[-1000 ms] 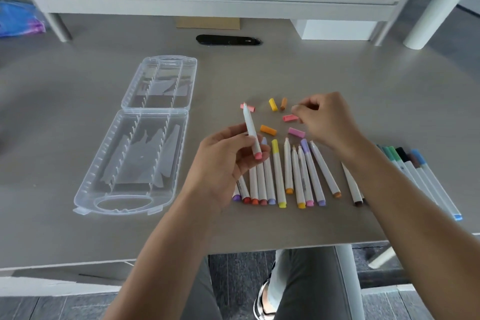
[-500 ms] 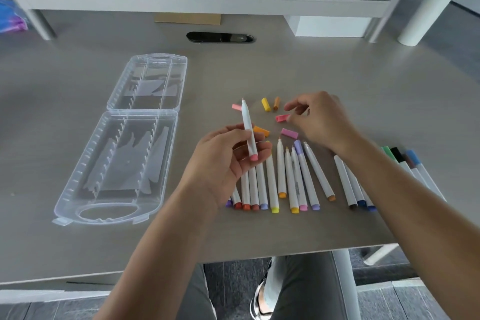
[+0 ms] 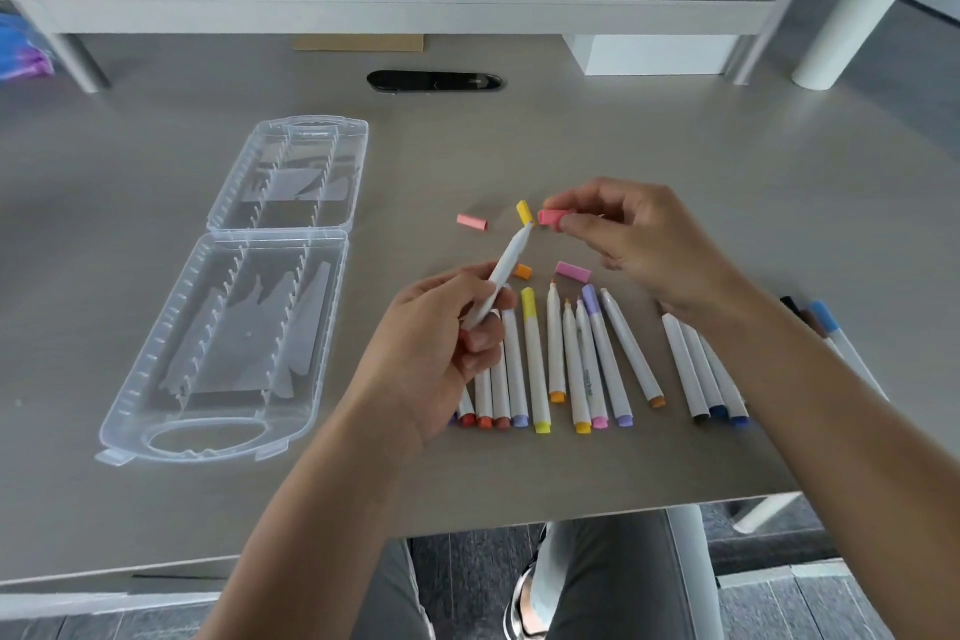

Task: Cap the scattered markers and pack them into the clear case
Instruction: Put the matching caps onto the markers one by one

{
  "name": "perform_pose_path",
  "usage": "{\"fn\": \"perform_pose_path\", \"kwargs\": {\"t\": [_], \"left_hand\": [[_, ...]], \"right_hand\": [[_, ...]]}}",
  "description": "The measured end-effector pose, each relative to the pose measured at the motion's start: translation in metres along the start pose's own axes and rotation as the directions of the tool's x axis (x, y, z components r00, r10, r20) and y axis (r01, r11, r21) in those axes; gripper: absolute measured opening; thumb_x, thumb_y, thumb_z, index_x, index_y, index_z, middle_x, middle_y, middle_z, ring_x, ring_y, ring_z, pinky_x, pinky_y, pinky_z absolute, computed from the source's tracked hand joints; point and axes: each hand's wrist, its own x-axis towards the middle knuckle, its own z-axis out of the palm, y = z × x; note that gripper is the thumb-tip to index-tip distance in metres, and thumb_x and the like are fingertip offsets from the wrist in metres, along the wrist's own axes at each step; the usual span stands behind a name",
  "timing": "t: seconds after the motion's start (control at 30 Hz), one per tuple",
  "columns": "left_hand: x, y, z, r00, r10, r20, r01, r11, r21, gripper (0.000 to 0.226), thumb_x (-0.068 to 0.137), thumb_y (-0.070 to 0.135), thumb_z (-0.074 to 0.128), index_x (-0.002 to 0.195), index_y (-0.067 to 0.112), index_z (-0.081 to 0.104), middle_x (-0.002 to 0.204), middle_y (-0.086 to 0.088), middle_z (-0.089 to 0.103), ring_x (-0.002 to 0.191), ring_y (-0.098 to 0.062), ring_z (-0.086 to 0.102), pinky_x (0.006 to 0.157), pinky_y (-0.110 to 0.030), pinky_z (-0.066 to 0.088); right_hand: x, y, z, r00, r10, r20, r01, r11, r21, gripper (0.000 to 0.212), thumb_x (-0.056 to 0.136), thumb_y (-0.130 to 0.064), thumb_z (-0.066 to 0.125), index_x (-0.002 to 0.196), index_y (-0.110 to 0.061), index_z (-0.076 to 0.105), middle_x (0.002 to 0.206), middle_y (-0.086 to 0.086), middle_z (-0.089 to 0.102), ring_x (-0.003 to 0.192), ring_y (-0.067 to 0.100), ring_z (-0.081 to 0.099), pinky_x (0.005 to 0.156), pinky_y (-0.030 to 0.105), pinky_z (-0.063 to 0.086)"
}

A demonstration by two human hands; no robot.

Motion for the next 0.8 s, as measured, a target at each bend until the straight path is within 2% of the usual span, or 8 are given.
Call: {"fn": "perform_pose_path", "kwargs": {"t": [0.07, 0.13, 0.27, 0.37, 0.5, 0.57, 0.63, 0.8], "left_hand": [[-0.003, -0.001, 0.001, 1.0, -0.001, 0.014, 0.001, 1.0, 0.015, 0.028, 0.096, -0.004, 0.045, 0.112, -0.006, 0.068, 0.084, -0.015, 0.058, 0.046, -0.014, 0.031, 0.046, -0.025, 0.021], [-0.005, -0.002, 0.002, 1.0, -0.004, 0.029, 0.003, 1.0, 0.019, 0.029, 0.096, -0.004, 0.044, 0.114, -0.009, 0.065, 0.084, -0.015, 0.056, 0.045, -0.013, 0.03, 0.042, -0.023, 0.022], [-0.01, -0.004, 0.001, 0.999, 0.009, 0.046, -0.01, 1.0, 0.017, 0.027, 0.096, -0.004, 0.043, 0.109, -0.007, 0.066, 0.083, -0.015, 0.057, 0.044, -0.013, 0.03, 0.04, -0.021, 0.025], [-0.014, -0.005, 0.0, 0.998, 0.022, 0.056, -0.023, 1.0, 0.014, 0.027, 0.096, -0.003, 0.043, 0.11, -0.006, 0.066, 0.082, -0.015, 0.058, 0.045, -0.014, 0.03, 0.04, -0.022, 0.026], [-0.018, -0.006, 0.001, 0.996, 0.013, 0.089, -0.018, 0.998, 0.053, 0.029, 0.096, -0.004, 0.042, 0.114, -0.01, 0.064, 0.081, -0.014, 0.058, 0.043, -0.013, 0.031, 0.039, -0.022, 0.026], [-0.02, -0.008, 0.002, 0.995, 0.009, 0.096, -0.015, 0.998, 0.067, 0.03, 0.096, -0.003, 0.043, 0.116, -0.011, 0.063, 0.081, -0.013, 0.058, 0.043, -0.013, 0.032, 0.039, -0.022, 0.026], [-0.022, -0.01, 0.004, 0.995, 0.006, 0.099, -0.013, 0.998, 0.068, 0.03, 0.097, -0.002, 0.044, 0.119, -0.011, 0.063, 0.08, -0.013, 0.058, 0.044, -0.013, 0.033, 0.04, -0.023, 0.026], [-0.026, -0.017, 0.015, 0.993, 0.001, 0.12, 0.001, 1.0, -0.017, 0.03, 0.099, -0.001, 0.048, 0.127, -0.01, 0.058, 0.084, -0.015, 0.06, 0.05, -0.016, 0.04, 0.042, -0.024, 0.034]], "right_hand": [[-0.006, -0.003, -0.003, 0.998, 0.013, 0.057, -0.016, 0.999, 0.05, 0.017, 0.097, -0.013, 0.07, 0.112, -0.017, 0.078, 0.1, -0.002, 0.079, 0.061, 0.008, 0.044, 0.056, 0.019, 0.039], [-0.008, -0.006, -0.005, 0.994, 0.007, 0.105, -0.01, 1.0, 0.029, 0.018, 0.098, -0.013, 0.069, 0.112, -0.018, 0.078, 0.099, -0.006, 0.079, 0.064, 0.006, 0.047, 0.057, 0.02, 0.039], [-0.009, -0.009, -0.009, 1.0, 0.008, 0.022, -0.009, 0.999, 0.04, 0.016, 0.098, -0.014, 0.069, 0.109, -0.02, 0.079, 0.105, 0.006, 0.078, 0.066, 0.021, 0.041, 0.056, 0.027, 0.036], [-0.013, -0.011, -0.012, 0.999, 0.024, 0.025, -0.023, 0.999, -0.036, 0.017, 0.1, -0.012, 0.066, 0.109, -0.019, 0.078, 0.108, 0.0, 0.078, 0.061, 0.002, 0.047, 0.057, 0.025, 0.037], [-0.026, -0.016, -0.012, 0.987, 0.019, 0.161, -0.02, 1.0, 0.003, 0.024, 0.103, 0.0, 0.056, 0.118, -0.007, 0.074, 0.093, -0.01, 0.075, 0.06, -0.005, 0.058, 0.058, 0.012, 0.044], [-0.029, -0.016, -0.011, 0.981, 0.02, 0.192, -0.023, 1.0, 0.016, 0.027, 0.104, 0.001, 0.054, 0.119, -0.007, 0.074, 0.082, -0.015, 0.071, 0.059, -0.002, 0.055, 0.06, 0.011, 0.047], [-0.033, -0.016, -0.009, 0.98, 0.023, 0.196, -0.038, 0.997, 0.073, 0.029, 0.104, 0.0, 0.053, 0.122, -0.01, 0.074, 0.08, -0.013, 0.07, 0.059, 0.006, 0.045, 0.061, 0.013, 0.049], [-0.039, -0.021, -0.004, 0.984, 0.144, 0.102, -0.172, 0.909, 0.38, 0.027, 0.101, -0.001, 0.057, 0.124, -0.008, 0.07, 0.109, 0.011, 0.077, 0.056, 0.015, 0.04, 0.056, 0.015, 0.049]]}}
